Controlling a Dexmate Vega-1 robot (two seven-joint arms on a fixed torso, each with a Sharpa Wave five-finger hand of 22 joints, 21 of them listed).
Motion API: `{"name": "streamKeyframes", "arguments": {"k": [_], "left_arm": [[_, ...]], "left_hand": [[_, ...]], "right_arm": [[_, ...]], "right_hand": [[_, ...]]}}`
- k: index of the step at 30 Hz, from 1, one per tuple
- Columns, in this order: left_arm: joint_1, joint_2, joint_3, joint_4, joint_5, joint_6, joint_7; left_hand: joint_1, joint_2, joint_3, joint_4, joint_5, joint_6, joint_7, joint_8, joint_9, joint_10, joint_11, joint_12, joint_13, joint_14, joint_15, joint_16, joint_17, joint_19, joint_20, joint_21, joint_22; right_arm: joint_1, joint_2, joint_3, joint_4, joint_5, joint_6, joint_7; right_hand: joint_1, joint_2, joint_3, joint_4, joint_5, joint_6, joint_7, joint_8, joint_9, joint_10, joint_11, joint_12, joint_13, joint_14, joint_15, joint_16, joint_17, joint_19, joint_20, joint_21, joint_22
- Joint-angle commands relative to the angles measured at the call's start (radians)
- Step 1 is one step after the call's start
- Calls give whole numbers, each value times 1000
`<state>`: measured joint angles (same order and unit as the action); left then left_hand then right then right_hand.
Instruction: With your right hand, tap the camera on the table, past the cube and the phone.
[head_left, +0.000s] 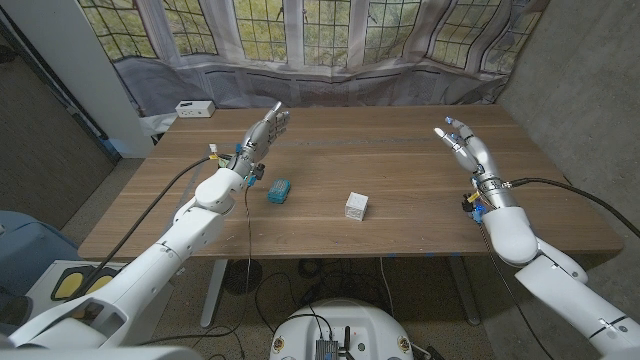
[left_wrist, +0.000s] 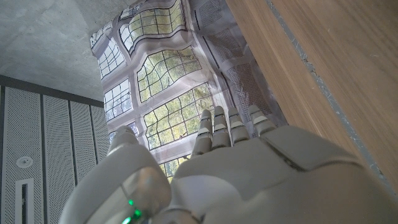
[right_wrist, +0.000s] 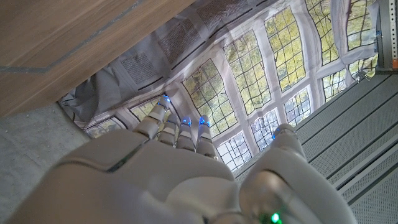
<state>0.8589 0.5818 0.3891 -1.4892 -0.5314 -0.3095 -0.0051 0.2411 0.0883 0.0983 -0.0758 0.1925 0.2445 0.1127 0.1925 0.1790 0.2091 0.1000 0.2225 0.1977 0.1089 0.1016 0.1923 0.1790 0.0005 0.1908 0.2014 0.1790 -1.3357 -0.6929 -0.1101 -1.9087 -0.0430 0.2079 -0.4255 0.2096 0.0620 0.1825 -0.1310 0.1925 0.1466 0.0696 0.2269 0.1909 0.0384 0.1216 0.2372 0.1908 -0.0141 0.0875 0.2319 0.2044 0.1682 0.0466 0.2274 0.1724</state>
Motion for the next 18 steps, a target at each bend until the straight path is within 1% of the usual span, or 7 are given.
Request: {"name": "streamKeyframes", "arguments": {"k": [1, 6, 9, 12, 15, 18], "left_arm": [[9, 0, -4, -7, -4, -4, 2], [10, -1, -1, -10, 0, -3, 5], [14, -3, 0, -14, 7, -9, 11], [22, -6, -2, -17, 5, -14, 17], [24, -9, -4, -14, -8, -17, 8], [18, -5, -3, -13, -4, -16, 2]], "left_hand": [[2, 7, 4, -2, -2, 3, 3, -2, 2, 5, 2, -3, 4, 8, 1, -1, 3, 1, 8, -2, 2], [2, 7, 4, -2, -2, -2, 2, -4, 2, 6, 3, -3, 4, 8, 0, -1, 3, 1, 8, -2, 2], [2, 7, 4, -2, -2, -2, 1, -4, 1, 5, -3, -3, 4, 8, 1, -1, 3, 1, 8, -2, 2], [2, 7, 4, -2, -2, -2, 2, -4, 1, 6, -2, -3, 4, 8, 1, -2, 3, 1, 8, -2, 2], [2, 7, 4, -2, -2, -3, 1, -4, 1, 6, 0, -3, 4, 9, 1, -1, 3, 2, 8, -2, 2], [2, 7, 4, -2, -2, -5, 1, -5, 1, 6, 2, -3, 4, 8, 1, -2, 3, 3, 8, -2, 2]], "right_arm": [[97, 26, -54, 107, 73, 110, 36], [128, 36, -72, 140, 117, 139, 62], [144, 43, -80, 153, 139, 149, 70], [163, 57, -93, 171, 152, 163, 73], [192, 67, -111, 201, 185, 176, 100], [218, 78, -124, 231, 245, 198, 141]], "right_hand": [[13, 1, 5, -5, -1, 11, 3, -3, 0, 13, 5, 7, 2, 14, 2, 6, -1, 19, -2, 4, 0], [13, -1, 4, -5, -2, 13, 5, -5, 0, 18, 6, 6, 2, 21, 3, 6, -1, 39, -4, 9, 0], [13, -2, 4, -5, -2, 15, 7, -5, -1, 19, 7, 5, 2, 23, 5, 6, -1, 43, -3, 9, 0], [13, -3, 4, -5, -2, 16, 8, -6, -1, 23, 9, 5, 2, 23, 6, 5, -1, 43, -3, 8, 0], [13, -3, 4, -5, -2, 21, 12, -6, -1, 28, 8, 6, 2, 28, 6, 6, -1, 46, -2, 7, 0], [12, -4, 3, -4, -2, 21, 12, -7, -1, 40, 14, 8, 2, 28, 7, 4, -1, 48, -3, 6, 0]]}}
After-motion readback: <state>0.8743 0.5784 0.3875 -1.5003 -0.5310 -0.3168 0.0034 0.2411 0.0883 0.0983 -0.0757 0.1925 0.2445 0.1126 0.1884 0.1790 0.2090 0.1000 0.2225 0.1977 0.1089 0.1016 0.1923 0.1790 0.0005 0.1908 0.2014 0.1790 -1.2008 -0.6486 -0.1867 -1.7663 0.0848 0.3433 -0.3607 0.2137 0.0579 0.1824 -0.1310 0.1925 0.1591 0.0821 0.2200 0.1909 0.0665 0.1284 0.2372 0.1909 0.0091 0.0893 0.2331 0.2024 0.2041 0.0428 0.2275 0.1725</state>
